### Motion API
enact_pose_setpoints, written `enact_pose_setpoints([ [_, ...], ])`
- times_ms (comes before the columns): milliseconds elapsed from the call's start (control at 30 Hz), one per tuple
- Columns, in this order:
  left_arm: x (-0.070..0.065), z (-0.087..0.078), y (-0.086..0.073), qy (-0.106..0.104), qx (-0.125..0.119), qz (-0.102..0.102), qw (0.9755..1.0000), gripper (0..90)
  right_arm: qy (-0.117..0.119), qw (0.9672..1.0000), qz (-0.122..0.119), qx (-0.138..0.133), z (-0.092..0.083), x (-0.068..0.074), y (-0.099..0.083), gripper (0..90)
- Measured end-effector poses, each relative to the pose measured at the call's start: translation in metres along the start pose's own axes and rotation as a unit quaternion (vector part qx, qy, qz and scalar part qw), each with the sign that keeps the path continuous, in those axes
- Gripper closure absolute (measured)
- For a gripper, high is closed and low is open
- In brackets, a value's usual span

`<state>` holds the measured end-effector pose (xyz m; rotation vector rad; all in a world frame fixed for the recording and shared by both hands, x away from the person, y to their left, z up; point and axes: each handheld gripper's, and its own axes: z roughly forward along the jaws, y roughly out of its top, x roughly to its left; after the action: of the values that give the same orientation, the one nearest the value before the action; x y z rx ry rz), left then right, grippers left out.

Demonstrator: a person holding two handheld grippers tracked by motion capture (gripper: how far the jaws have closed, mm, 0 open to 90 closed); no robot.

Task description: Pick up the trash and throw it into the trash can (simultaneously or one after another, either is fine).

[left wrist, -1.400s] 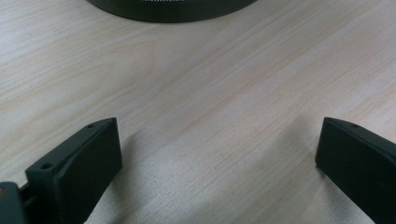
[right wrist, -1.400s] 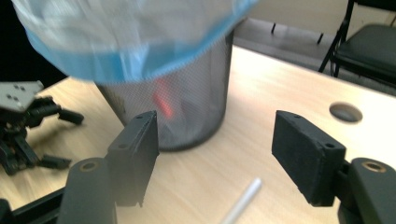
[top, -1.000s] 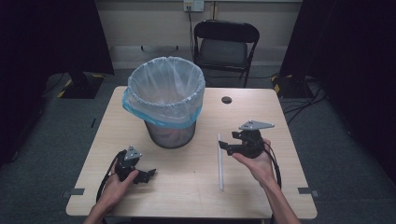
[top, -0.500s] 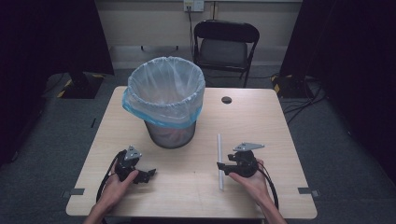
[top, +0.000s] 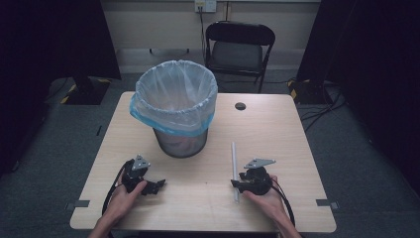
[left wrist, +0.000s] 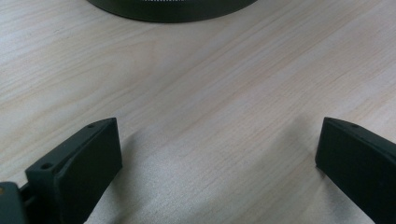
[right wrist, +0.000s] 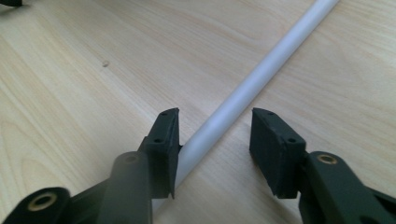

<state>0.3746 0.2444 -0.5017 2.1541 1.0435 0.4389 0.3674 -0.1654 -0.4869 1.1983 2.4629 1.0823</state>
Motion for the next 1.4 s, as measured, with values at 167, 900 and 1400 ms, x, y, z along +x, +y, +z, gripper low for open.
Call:
enact_pose_setpoints([
  [167, 0.000, 0.000, 0.000, 0.000, 0.000, 0.000, 1.0000, 0.0, -0.025, 0.9997, -0.003, 0.003, -0.001, -0.006, 0.001, 64.1],
  [900, 0.000, 0.000, 0.000, 0.000, 0.000, 0.000, 1.0000, 0.0, -0.082, 0.9960, -0.012, 0.035, -0.016, 0.001, -0.008, 79.6],
  [1400, 0.000, 0.000, 0.000, 0.000, 0.000, 0.000, 1.0000, 0.0, -0.065, 0.9973, 0.024, 0.027, -0.015, -0.006, -0.006, 81.0],
])
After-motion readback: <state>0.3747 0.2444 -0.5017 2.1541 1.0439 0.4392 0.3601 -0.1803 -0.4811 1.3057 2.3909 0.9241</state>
